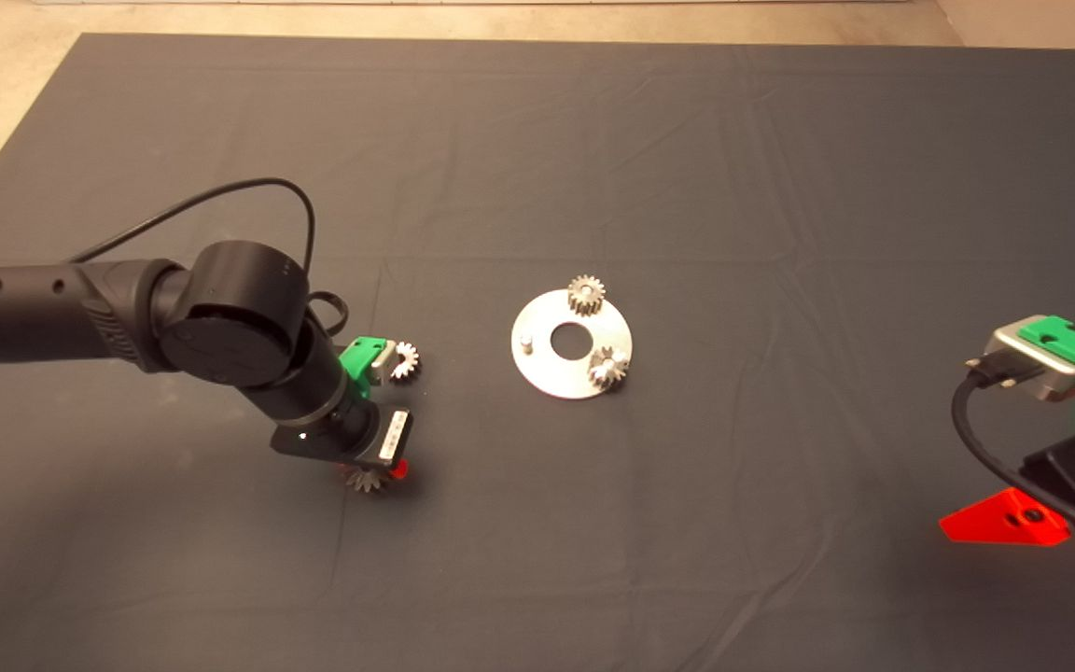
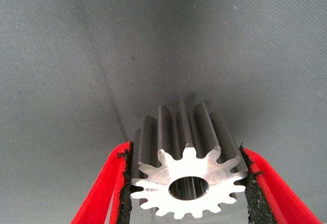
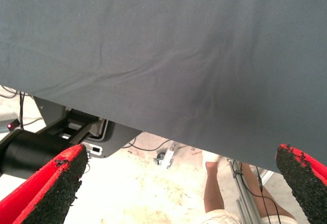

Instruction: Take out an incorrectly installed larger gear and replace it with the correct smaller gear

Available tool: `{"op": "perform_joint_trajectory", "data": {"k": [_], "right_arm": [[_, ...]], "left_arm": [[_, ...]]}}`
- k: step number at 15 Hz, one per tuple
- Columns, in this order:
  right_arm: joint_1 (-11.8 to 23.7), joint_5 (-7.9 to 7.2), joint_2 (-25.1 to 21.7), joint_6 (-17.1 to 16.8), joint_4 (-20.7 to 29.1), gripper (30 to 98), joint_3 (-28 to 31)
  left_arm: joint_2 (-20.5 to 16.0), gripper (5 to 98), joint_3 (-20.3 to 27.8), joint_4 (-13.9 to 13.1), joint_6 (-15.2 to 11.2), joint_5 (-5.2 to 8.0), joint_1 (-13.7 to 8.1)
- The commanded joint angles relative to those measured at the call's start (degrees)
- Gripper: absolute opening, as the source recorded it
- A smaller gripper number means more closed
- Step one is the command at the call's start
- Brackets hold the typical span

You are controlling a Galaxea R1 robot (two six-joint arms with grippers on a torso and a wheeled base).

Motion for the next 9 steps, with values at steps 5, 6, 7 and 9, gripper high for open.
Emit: {"op": "perform_joint_trajectory", "data": {"k": [5, 6, 7, 9], "right_arm": [[0.7, -4.90, -0.1, 0.2, 1.9, 97.7, 0.2], [0.7, -4.90, -0.1, 0.2, 1.9, 97.7, 0.1], [0.7, -4.90, -0.1, 0.2, 1.9, 97.7, 0.1], [0.7, -4.90, -0.1, 0.2, 1.9, 97.7, 0.2]], "left_arm": [[-0.1, 45.8, 0.7, 0.0, 0.1, 0.19, 0.0], [-0.1, 45.8, 0.8, 0.0, 0.1, 0.26, 0.0], [-0.1, 46.2, 0.8, 0.1, 0.0, 0.29, 0.0], [-0.1, 48.5, 0.5, 0.0, -0.2, 0.44, 0.0]]}}
